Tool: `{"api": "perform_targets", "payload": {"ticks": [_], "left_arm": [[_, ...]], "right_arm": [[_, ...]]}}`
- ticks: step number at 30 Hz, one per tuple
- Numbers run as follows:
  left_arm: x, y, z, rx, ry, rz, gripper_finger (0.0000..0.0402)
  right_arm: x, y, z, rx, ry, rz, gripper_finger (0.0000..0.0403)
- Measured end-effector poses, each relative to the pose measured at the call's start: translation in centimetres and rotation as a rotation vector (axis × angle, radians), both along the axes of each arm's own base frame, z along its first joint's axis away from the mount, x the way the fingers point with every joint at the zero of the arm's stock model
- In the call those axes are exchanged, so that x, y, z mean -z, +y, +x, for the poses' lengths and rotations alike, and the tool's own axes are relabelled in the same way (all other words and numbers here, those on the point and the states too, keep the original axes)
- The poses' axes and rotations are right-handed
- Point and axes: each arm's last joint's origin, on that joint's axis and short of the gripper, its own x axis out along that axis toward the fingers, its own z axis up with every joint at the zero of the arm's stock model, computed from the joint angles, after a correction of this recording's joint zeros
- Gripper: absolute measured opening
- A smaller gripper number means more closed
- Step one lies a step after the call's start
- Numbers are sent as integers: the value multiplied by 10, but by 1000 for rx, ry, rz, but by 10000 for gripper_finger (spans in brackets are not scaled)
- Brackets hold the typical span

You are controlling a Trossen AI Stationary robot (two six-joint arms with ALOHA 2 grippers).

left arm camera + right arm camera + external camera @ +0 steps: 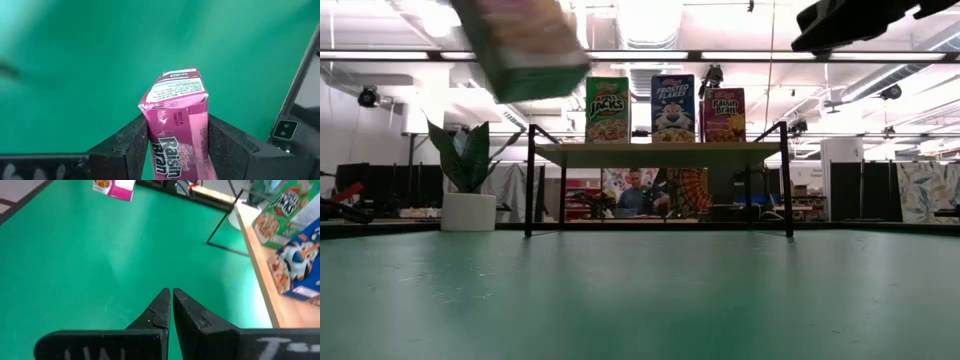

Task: Stack cereal on shelf
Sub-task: Put the pink cereal box on the shelf aligned with the other pink cereal boxes

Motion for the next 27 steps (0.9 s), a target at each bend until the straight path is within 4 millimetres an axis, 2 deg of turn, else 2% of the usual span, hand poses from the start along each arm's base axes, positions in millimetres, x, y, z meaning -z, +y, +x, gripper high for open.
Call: {"api": "perform_targets", "payload": {"ticks": [6,14,19,27], "left_arm": [[-25,17,48,230,8,173,164],[-52,59,98,431,9,389,164],[-58,89,120,478,-19,498,165],[-57,137,138,412,-94,592,165]], "right_arm": [[5,0,-3,-1,42,11,9],[4,4,-16,-55,-4,2,9],[5,5,-28,-84,-58,11,9],[6,4,-36,-90,-110,21,9]]}}
